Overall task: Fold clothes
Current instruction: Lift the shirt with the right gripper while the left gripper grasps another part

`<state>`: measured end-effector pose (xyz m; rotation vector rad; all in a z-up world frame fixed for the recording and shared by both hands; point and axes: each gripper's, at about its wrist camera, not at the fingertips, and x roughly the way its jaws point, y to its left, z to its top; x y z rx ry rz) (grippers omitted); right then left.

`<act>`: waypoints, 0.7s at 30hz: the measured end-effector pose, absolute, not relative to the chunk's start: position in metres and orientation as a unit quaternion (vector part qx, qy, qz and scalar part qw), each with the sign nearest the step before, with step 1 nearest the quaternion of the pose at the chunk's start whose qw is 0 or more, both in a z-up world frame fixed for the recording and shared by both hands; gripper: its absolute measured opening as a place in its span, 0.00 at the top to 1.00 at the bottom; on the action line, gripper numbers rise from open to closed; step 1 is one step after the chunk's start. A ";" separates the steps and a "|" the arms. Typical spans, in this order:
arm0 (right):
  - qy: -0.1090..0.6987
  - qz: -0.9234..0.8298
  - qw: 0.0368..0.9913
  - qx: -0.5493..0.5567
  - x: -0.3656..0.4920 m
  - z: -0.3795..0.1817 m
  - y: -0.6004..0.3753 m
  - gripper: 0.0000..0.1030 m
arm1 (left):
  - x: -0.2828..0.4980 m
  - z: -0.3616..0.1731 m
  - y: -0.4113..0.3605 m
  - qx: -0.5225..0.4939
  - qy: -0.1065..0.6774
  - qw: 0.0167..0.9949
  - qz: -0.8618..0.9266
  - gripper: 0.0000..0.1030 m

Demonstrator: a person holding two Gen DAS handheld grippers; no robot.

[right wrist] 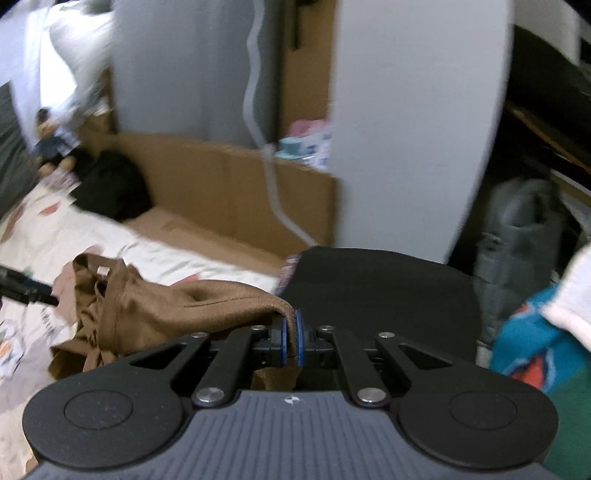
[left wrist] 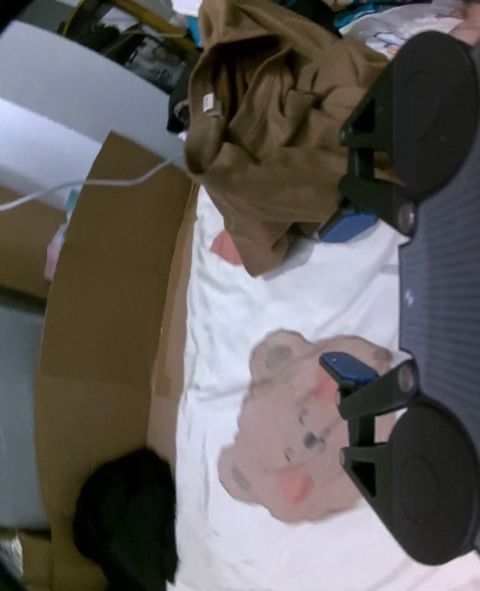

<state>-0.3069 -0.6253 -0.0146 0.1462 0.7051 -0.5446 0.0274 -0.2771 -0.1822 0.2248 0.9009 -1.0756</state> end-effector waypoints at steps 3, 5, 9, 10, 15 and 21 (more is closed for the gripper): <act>0.339 -0.280 0.895 0.076 -0.314 -0.018 -0.633 0.94 | 0.020 -0.184 -0.295 0.113 0.400 0.747 -0.518 0.34; 0.342 -0.278 0.895 0.074 -0.315 -0.018 -0.634 0.94 | 0.018 -0.185 -0.308 0.119 0.391 0.744 -0.528 0.34; 0.344 -0.269 0.897 0.069 -0.318 -0.017 -0.635 0.94 | 0.018 -0.186 -0.332 0.082 0.384 0.737 -0.550 0.34; 0.344 -0.266 0.898 0.068 -0.320 -0.016 -0.635 0.94 | 0.017 -0.184 -0.336 0.072 0.384 0.735 -0.555 0.34; 0.344 -0.258 0.900 0.065 -0.323 -0.016 -0.634 0.94 | 0.004 -0.179 -0.349 0.031 0.382 0.724 -0.574 0.35; 0.339 -0.249 0.905 0.067 -0.329 -0.015 -0.631 0.94 | -0.009 -0.176 -0.355 0.038 0.386 0.719 -0.577 0.35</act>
